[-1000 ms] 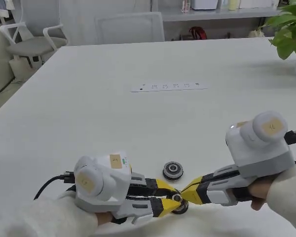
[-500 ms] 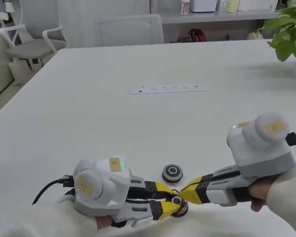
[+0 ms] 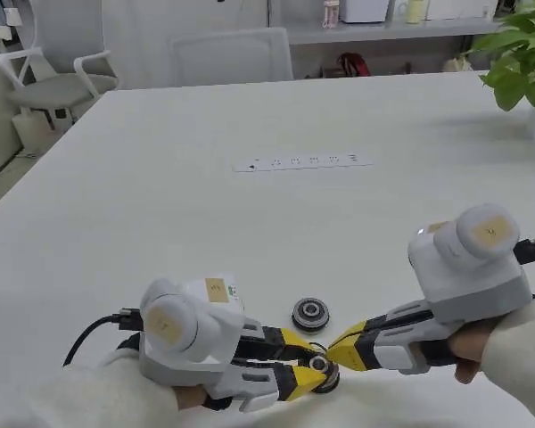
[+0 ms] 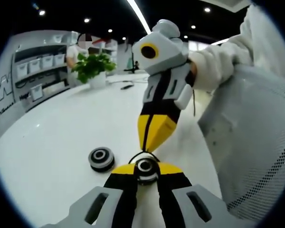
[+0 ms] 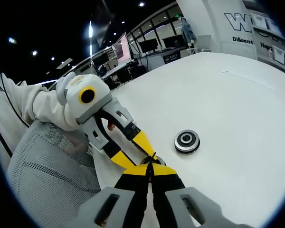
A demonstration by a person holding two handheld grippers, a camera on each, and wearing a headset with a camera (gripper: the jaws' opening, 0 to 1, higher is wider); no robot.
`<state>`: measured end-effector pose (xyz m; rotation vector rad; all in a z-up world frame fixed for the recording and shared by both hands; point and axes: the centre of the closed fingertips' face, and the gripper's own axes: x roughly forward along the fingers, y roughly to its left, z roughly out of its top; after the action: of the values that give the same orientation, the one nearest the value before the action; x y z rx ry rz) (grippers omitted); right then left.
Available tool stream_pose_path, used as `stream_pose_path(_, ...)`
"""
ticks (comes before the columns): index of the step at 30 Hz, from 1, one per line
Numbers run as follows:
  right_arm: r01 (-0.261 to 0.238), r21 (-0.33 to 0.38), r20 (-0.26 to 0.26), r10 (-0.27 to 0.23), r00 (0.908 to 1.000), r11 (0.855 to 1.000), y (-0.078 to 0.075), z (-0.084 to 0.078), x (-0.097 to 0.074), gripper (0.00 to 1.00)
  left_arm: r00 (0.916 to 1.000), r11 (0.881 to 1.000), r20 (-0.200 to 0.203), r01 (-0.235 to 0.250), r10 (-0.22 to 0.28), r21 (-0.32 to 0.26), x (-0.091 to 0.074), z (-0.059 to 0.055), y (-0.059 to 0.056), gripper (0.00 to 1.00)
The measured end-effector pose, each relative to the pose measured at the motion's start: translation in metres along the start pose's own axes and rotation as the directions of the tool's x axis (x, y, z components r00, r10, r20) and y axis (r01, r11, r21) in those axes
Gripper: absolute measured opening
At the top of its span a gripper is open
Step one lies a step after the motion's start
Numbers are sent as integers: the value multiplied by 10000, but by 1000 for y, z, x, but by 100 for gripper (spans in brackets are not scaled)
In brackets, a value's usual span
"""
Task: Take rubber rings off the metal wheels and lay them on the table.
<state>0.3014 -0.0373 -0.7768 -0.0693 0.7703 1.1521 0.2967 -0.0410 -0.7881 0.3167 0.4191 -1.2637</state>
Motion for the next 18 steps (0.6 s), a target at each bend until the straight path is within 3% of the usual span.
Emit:
stream_pose_path(8,10,19,34,-10,10000,10000,0,1,-1,0,10000,10000,17,35,-35,48,-11,6,2,15)
stream_pose_path(13,152,26,187,-153,9997,9999,-2,6,-5,0,9996,9996,123,-270,268,103,-21,14,8,26)
stream_pose_path(18,240,169,402,-246,9989,9996,-4,11,-8,0,9984,9993,426,-369,367,49,-30,23,10,26)
